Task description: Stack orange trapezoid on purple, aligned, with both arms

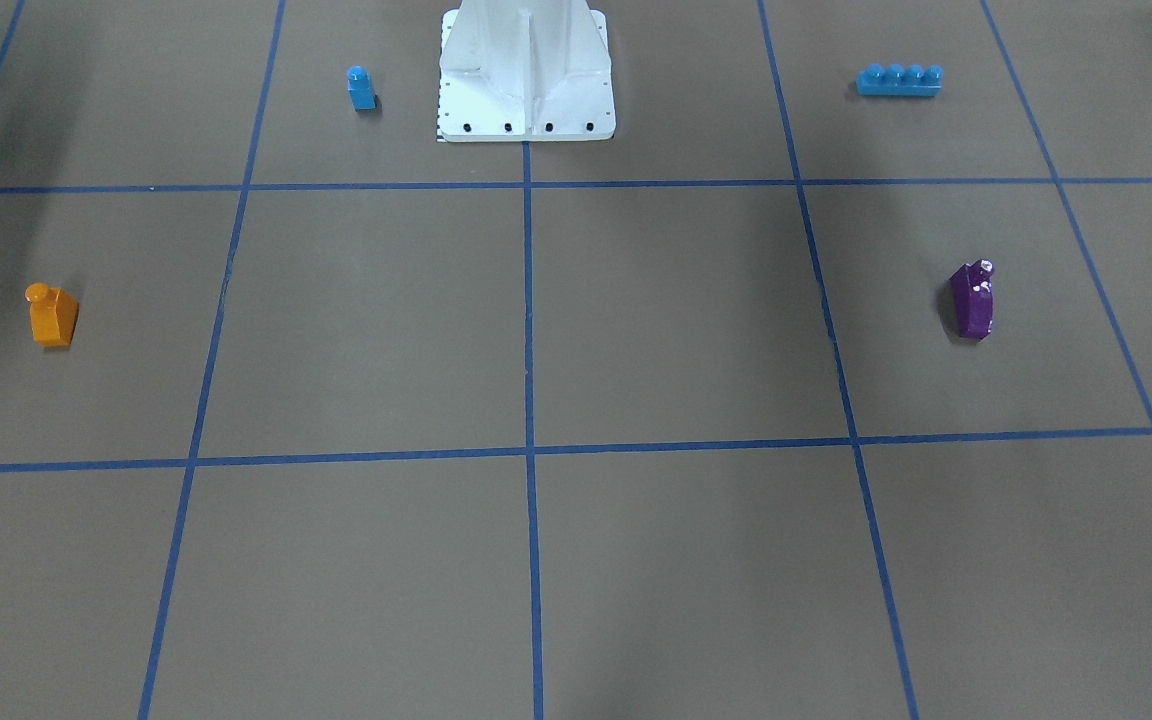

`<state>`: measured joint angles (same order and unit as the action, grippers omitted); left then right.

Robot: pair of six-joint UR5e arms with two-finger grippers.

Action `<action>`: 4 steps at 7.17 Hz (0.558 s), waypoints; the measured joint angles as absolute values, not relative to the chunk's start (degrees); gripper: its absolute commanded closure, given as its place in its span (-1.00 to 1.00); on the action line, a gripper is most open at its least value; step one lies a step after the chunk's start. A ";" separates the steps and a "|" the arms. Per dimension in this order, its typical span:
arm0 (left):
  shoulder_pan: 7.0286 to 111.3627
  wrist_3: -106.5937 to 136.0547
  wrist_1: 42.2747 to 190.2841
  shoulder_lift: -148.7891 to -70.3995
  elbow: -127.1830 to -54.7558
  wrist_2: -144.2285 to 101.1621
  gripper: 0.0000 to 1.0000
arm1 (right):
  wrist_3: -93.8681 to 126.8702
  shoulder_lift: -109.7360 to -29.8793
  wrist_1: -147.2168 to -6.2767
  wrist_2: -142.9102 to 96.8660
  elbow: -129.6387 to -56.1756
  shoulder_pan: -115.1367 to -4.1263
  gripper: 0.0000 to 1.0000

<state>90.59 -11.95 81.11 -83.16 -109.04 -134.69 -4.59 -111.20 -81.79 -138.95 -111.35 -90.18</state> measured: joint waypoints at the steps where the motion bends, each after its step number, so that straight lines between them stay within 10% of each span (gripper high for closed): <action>1: 90.36 -11.95 81.12 -83.19 -109.95 -134.72 -1.00 | -4.42 -111.00 -81.21 -141.67 -111.35 -90.19 -1.00; 4: 89.26 -11.76 81.13 -83.99 -113.29 -134.51 -1.00 | -3.47 -108.25 -79.09 -144.95 -111.18 -90.29 -1.00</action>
<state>89.26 -11.76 81.13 -83.99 -113.29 -134.51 -3.47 -108.25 -79.09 -144.95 -111.18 -90.29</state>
